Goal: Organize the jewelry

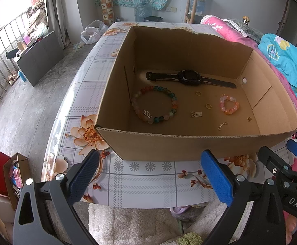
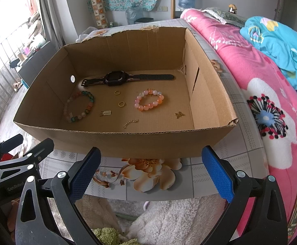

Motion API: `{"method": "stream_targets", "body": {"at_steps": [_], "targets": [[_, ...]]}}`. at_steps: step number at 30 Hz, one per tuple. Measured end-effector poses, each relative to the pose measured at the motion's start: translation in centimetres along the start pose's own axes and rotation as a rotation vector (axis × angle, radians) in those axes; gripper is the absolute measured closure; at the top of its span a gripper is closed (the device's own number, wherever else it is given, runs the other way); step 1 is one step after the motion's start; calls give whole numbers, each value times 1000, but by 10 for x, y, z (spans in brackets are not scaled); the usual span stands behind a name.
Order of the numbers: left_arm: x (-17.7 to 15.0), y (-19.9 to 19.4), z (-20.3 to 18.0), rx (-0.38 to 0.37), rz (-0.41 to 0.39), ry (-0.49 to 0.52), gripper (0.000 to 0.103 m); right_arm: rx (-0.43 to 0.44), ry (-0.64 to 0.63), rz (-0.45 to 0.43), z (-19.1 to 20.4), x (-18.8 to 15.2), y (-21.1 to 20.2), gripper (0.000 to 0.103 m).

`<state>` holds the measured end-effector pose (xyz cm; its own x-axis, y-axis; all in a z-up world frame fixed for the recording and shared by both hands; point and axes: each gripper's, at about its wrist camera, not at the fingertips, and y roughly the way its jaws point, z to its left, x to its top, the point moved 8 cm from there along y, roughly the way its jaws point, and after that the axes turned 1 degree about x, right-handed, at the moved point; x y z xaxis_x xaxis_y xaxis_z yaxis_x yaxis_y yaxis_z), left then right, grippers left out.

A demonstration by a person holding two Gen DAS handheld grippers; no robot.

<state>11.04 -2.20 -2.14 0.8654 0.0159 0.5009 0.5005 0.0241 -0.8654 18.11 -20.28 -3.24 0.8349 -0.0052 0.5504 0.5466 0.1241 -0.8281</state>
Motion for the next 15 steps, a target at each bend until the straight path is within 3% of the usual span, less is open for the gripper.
{"method": "stream_targets", "body": {"at_steps": [15], "targets": [[3,-1,-2,0,-3,1,6,0,-2,0,-1,0,-1,8]]}}
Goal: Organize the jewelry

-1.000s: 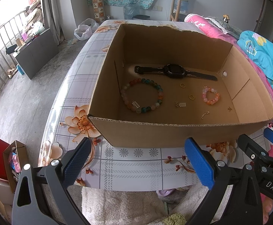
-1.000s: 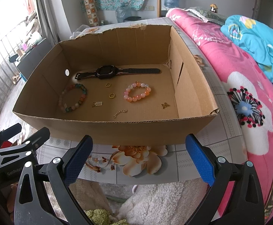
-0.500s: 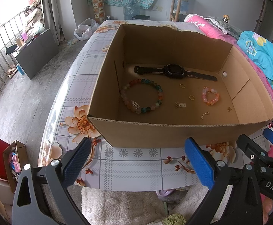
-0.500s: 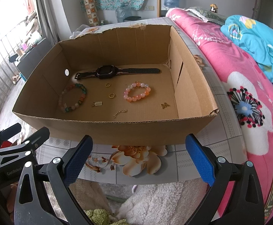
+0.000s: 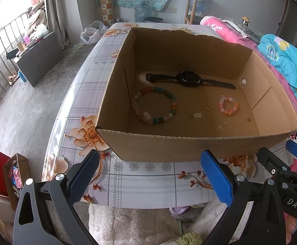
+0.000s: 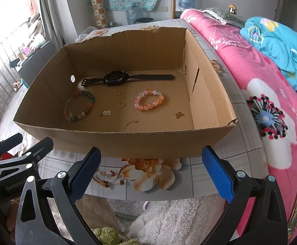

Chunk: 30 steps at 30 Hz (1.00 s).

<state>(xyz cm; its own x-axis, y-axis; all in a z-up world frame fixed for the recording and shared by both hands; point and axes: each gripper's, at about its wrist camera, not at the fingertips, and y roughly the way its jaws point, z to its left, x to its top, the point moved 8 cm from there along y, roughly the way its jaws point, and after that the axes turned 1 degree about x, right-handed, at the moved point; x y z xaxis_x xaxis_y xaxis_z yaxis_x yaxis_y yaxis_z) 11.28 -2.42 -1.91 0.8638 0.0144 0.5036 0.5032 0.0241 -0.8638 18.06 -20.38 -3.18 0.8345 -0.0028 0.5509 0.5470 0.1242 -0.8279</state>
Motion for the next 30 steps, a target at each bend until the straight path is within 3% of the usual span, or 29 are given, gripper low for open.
{"method": "stream_targets", "body": {"at_steps": [30], "targets": [[1,-1,0,1,-1,-2,6,0,-1,3,-2,0,-1,8]]}}
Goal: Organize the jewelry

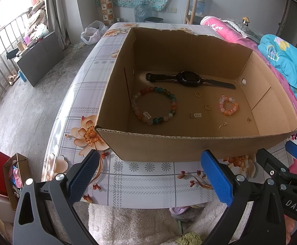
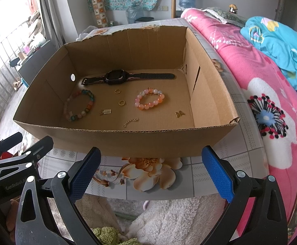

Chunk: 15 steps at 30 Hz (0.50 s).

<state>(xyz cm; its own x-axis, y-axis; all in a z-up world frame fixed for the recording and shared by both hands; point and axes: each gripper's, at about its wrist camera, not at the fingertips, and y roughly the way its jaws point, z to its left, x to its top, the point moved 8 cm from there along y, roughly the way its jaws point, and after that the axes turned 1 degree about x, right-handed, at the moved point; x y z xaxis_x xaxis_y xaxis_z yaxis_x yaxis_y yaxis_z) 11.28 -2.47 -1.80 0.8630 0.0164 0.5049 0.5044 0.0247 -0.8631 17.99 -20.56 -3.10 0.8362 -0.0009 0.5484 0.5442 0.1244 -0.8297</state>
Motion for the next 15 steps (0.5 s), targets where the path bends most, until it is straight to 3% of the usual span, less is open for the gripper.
{"method": "stream_targets", "body": {"at_steps": [15], "targets": [[0,0,1,0,1,-2,6,-1,-1,-1,1,0,-1,8]]}}
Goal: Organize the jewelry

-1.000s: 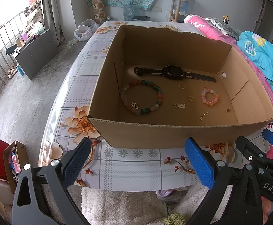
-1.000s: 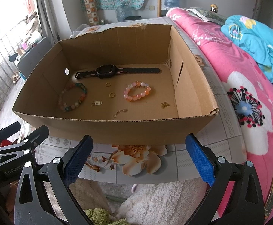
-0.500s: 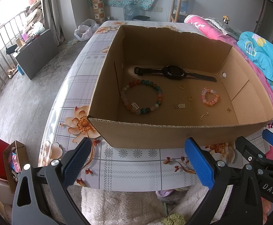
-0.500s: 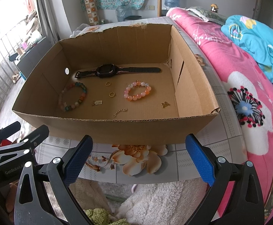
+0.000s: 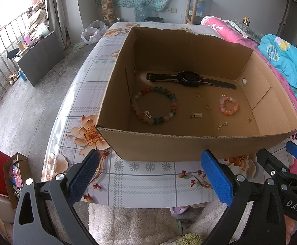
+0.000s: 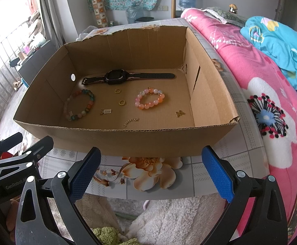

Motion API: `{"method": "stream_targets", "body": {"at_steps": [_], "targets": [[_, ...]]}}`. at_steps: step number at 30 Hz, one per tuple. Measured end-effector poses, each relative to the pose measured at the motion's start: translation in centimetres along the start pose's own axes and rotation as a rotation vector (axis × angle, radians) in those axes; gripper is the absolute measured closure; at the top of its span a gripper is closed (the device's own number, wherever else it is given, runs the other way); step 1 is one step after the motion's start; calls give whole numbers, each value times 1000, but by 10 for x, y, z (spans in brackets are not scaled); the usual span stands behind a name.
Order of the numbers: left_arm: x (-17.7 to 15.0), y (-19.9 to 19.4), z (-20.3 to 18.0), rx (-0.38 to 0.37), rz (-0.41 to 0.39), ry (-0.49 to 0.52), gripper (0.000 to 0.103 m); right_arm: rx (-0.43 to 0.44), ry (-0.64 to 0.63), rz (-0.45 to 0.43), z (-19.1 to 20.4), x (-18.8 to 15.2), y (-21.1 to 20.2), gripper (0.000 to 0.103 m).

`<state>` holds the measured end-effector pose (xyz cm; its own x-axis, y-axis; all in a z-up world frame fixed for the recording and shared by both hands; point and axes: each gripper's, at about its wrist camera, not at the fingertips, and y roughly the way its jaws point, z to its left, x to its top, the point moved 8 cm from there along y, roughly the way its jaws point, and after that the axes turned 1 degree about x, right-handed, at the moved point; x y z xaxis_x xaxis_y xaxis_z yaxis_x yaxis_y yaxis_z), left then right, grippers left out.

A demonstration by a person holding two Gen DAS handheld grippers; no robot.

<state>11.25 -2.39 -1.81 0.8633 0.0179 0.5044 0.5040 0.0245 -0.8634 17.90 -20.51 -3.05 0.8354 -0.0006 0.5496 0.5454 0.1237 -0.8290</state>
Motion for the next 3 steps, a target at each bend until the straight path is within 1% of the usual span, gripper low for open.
{"method": "stream_targets", "body": {"at_steps": [3], "targets": [[0,0,0,0,0,0,6,-3,-1,-1,1,-1,1,8]]}}
